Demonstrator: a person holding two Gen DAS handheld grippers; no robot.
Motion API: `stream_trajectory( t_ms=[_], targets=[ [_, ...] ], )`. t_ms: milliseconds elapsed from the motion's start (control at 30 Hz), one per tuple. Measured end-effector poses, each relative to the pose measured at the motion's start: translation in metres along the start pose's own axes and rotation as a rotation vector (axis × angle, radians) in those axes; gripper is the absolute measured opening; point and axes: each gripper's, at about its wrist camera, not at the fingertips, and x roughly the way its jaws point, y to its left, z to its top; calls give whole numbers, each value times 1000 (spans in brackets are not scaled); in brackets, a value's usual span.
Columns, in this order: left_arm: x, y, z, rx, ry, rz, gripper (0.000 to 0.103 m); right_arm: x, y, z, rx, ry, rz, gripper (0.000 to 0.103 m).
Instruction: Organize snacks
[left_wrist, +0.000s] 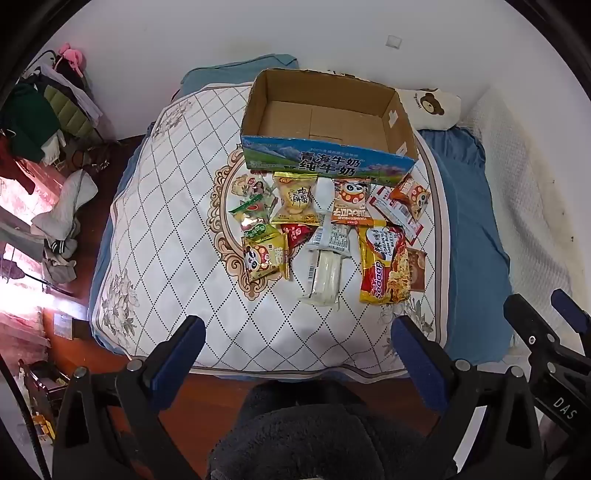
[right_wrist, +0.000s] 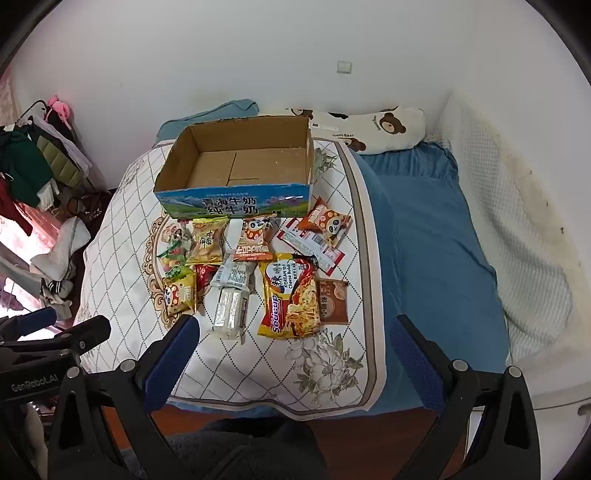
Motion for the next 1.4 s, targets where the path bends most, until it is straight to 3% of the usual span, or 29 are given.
stream_trajectory(
  t_ms=[1400],
  targets=[
    [-12,10,-7,26,-16,-7,103,-4,6,-9,40,12,8,103]
  ],
)
